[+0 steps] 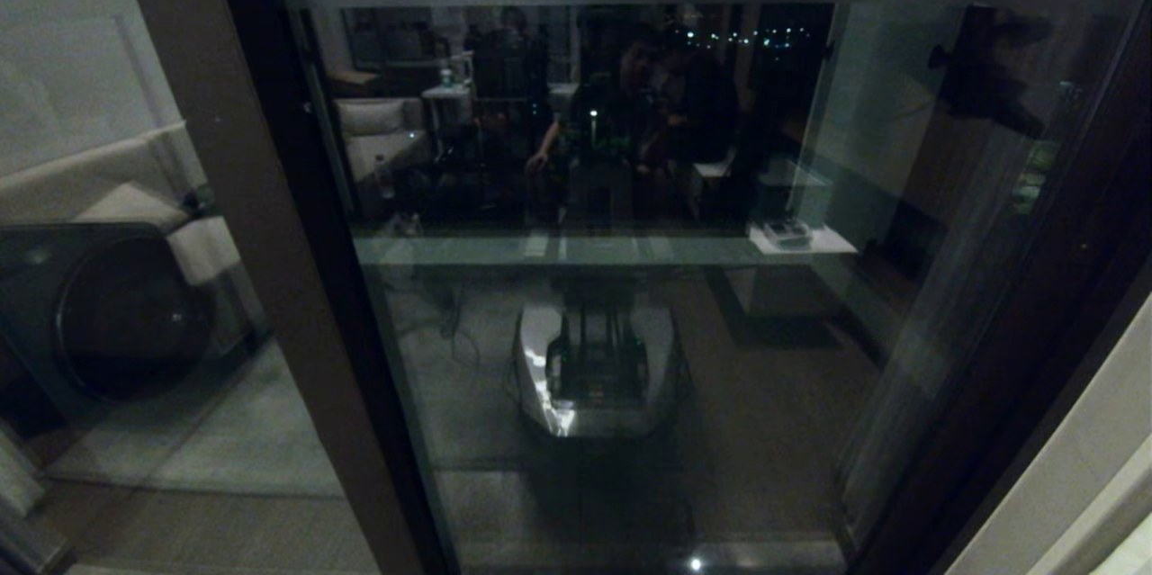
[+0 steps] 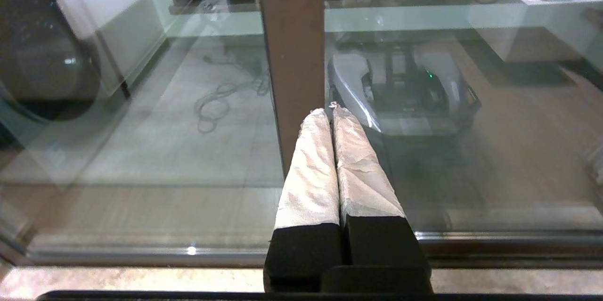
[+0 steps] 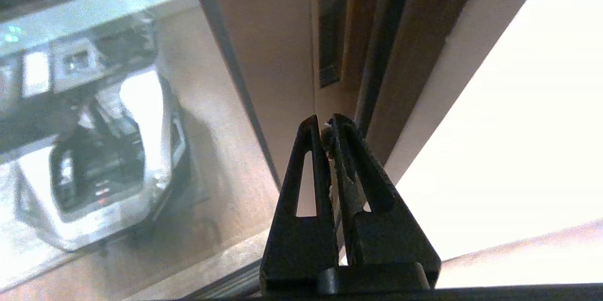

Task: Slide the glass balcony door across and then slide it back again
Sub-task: Close the slid door, then open the slid door

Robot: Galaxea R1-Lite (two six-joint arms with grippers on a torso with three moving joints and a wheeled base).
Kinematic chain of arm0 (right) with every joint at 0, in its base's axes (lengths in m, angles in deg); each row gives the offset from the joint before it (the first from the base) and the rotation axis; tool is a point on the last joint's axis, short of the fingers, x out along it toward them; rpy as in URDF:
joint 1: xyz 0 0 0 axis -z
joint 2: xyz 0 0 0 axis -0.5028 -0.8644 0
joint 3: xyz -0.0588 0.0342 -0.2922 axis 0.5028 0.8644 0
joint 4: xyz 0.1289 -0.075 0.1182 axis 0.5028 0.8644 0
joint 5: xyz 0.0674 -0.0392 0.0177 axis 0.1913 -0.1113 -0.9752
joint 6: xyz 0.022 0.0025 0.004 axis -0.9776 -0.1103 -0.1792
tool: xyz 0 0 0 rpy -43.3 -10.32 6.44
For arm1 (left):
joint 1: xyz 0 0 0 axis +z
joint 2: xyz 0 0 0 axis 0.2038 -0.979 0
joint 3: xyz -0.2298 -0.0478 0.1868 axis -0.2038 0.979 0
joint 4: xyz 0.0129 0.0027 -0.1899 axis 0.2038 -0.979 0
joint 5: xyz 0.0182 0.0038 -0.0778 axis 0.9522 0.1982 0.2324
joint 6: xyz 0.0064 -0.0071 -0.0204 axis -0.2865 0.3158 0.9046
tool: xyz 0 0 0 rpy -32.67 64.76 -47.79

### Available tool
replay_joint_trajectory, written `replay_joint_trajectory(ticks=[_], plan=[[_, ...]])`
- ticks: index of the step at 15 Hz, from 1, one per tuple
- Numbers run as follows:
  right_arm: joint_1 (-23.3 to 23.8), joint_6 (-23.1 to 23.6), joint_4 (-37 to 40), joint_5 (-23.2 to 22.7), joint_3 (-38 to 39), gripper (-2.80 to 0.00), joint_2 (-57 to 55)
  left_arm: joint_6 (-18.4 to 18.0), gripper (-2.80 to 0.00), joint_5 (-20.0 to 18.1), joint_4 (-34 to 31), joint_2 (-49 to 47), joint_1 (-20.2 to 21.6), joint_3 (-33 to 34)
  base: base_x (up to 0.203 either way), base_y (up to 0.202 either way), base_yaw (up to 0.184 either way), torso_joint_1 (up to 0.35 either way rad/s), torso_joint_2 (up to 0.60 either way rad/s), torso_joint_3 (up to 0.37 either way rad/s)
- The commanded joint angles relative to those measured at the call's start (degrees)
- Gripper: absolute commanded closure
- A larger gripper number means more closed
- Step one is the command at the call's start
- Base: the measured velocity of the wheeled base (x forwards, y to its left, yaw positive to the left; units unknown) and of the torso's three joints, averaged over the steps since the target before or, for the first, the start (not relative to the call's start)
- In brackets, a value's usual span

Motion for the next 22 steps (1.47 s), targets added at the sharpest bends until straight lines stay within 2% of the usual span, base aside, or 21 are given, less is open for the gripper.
replay_joint_trajectory(ticks=[1, 5, 9, 21, 22], plan=[[0.6, 0.1, 0.1, -1.9, 1.6, 0.0, 2.5, 0.0, 0.0, 0.0, 0.0, 0.0, 0.0, 0.0, 0.0, 0.0, 0.0, 0.0, 0.0, 0.0], [0.6, 0.1, 0.1, -2.4, 2.6, 0.0, 3.2, 0.0, 0.0, 0.0, 0.0, 0.0, 0.0, 0.0, 0.0, 0.0, 0.0, 0.0, 0.0, 0.0], [1.3, 0.5, -0.3, -7.3, 3.3, 0.0, 3.2, 0.0, 0.0, 0.0, 0.0, 0.0, 0.0, 0.0, 0.0, 0.0, 0.0, 0.0, 0.0, 0.0], [2.3, 2.8, -0.7, -7.1, 3.5, 0.0, 2.3, 0.0, 0.0, 0.0, 0.0, 0.0, 0.0, 0.0, 0.0, 0.0, 0.0, 0.0, 0.0, 0.0], [2.3, 3.0, -0.7, -7.0, 3.7, -2.8, 2.3, 0.0, 0.0, 0.0, 0.0, 0.0, 0.0, 0.0, 0.0, 0.0, 0.0, 0.0, 0.0, 0.0]])
